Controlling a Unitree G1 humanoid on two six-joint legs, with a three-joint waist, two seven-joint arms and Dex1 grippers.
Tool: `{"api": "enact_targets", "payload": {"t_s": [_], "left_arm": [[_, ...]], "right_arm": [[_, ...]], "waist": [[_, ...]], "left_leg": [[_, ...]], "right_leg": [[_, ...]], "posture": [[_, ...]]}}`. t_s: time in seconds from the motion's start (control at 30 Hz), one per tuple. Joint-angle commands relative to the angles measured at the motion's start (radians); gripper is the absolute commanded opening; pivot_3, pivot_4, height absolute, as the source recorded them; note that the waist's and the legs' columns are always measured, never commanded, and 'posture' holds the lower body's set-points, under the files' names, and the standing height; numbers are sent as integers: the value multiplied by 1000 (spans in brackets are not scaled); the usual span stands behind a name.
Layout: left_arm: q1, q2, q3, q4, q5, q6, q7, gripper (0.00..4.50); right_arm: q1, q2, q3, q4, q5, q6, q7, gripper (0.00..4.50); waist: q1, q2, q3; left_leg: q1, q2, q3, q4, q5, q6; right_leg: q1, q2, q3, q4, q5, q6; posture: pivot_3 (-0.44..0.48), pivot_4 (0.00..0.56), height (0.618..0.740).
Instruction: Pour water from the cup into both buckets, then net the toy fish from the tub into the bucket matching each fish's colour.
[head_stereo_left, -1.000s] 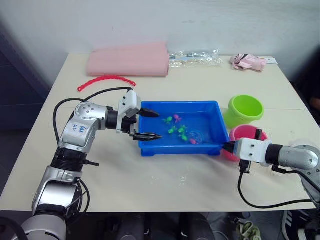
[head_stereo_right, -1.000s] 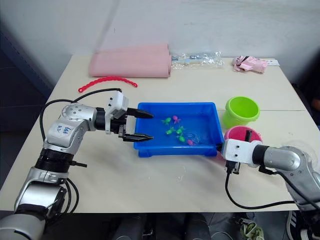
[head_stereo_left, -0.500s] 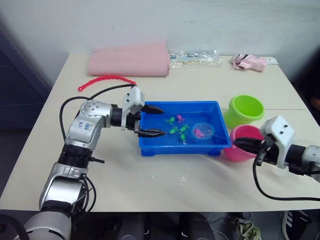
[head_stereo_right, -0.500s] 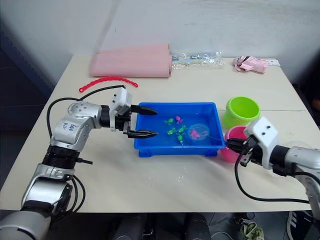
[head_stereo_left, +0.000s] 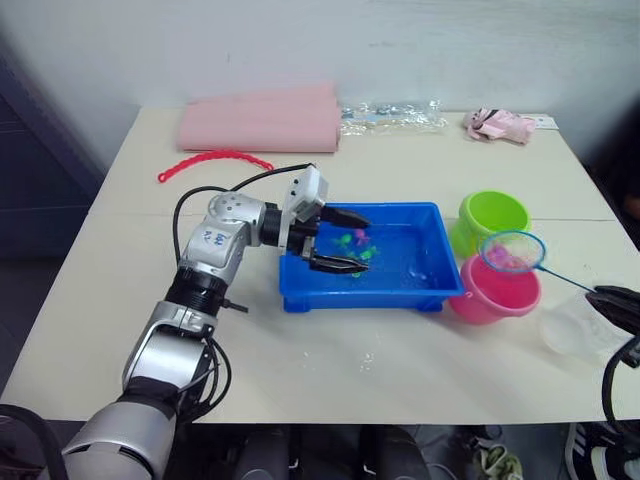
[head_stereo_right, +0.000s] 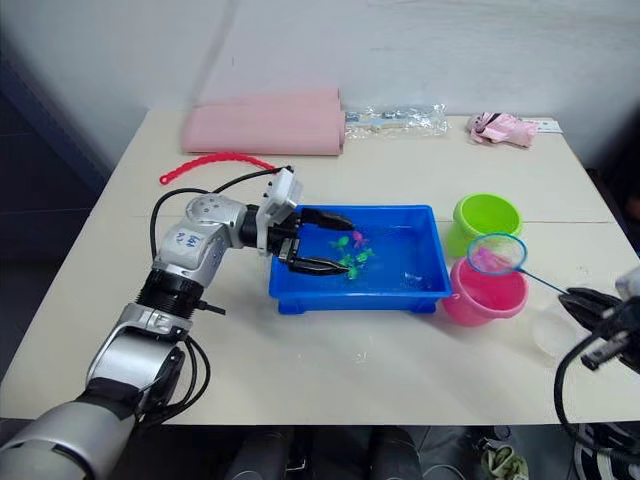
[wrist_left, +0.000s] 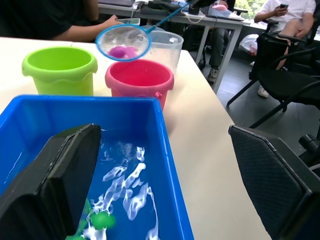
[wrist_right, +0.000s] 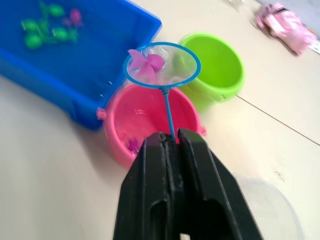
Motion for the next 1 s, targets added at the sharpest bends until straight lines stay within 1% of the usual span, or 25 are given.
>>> {"api": "enact_targets", "payload": {"t_s": [0.03, 0.1, 0.17, 0.23, 0.4, 0.53, 0.57, 0.63, 0.7, 0.77, 0.8, 0.87, 0.93, 1.0], "left_arm": [[-36, -22, -5, 29, 6, -47, -23, 4474], [-46, -30, -4, 43, 9, -56, -29, 4474], [-55, -33, -1, 54, 12, -62, -34, 4474], [-59, -31, 2, 62, 15, -68, -39, 4474], [-63, -16, 7, 68, 21, -74, -32, 4474], [-53, 6, 16, 55, 22, -63, -23, 4474], [-49, 16, 19, 51, 23, -60, -19, 4474], [-43, 40, 28, 52, 26, -52, -7, 4474], [-39, 68, 36, 59, 27, -44, 2, 4474], [-29, 102, 48, 67, 30, -30, 14, 4474], [-22, 118, 52, 67, 31, -24, 19, 4474], [8, 162, 65, 36, 28, 1, 26, 4474], [48, 196, 74, -29, 23, 32, 39, 4474], [86, 220, 83, -98, 15, 64, 59, 4474]], "right_arm": [[112, 9, 17, -13, -287, -353, 11, 0], [160, -5, 50, 20, -454, -582, -7, 0], [212, -80, 50, 94, -689, -920, -34, 0], [242, -136, 30, 169, -849, -1158, -55, 0], [185, -158, 21, 315, -936, -1330, -106, 0], [110, -176, 44, 366, -935, -1364, -109, 0], [84, -178, 58, 381, -899, -1347, -102, 0], [24, -148, 108, 366, -735, -1184, -55, 0], [-35, -105, 170, 290, -520, -905, -8, 0], [-111, -90, 235, 204, -326, -627, -14, 0], [-145, -93, 263, 171, -255, -518, -22, 0], [-241, -98, 350, 109, -47, -277, -66, 0], [-343, -92, 442, 79, 146, -63, -121, 0], [-445, -67, 519, 84, 282, 81, -182, 0]], "waist": [[-4, 0, 0], [-9, 0, 0], [-11, 0, 0], [-11, 0, 0], [-5, -1, 1], [-9, -1, 1], [-10, -1, 1], [-14, -1, 1], [-17, -2, 1], [-18, -1, 1], [-20, -1, 1], [-22, -1, 1], [-22, -1, 1], [-25, -1, 1]], "left_leg": [[0, 0, 0, 0, 0, 0], [1, -1, 1, -1, 0, 0], [1, 0, 2, -1, 0, 0], [1, -1, 3, -1, 0, 0], [1, 0, 2, -1, 0, 0], [1, 0, 2, -1, 0, 0], [1, 0, 2, -1, 0, 0], [1, 0, 2, 0, 0, 0], [2, 1, 0, 0, 1, -1], [1, 2, -1, 0, 1, -1], [1, 2, -2, 0, 1, -1], [1, 2, -2, 0, 0, -1], [1, 2, -3, 1, 0, -1], [1, 2, -4, 1, 0, -1]], "right_leg": [[0, 0, 0, 0, 0, 0], [0, 0, 1, 0, 0, 0], [-1, 0, 1, 1, 0, 0], [-1, 0, 3, 1, 0, 0], [-1, 0, 2, 0, 0, 1], [0, 0, 1, -1, 0, 1], [0, 0, 1, 0, 0, 1], [0, 0, 2, 0, 0, 1], [0, 1, 1, 0, 0, 0], [0, 1, 0, 0, -1, -1], [0, 1, 0, 1, -1, -1], [0, 0, 0, 1, -1, -1], [1, 0, 0, 1, -1, -1], [1, 0, -1, 1, -1, -1]], "posture": [[0, 150, 738], [0, 150, 738], [0, 150, 738], [0, 150, 738], [0, 150, 738], [0, 150, 738], [0, 150, 738], [0, 150, 738], [0, 150, 738], [0, 150, 738], [0, 150, 738], [0, 150, 738], [0, 150, 738], [0, 150, 738]]}}
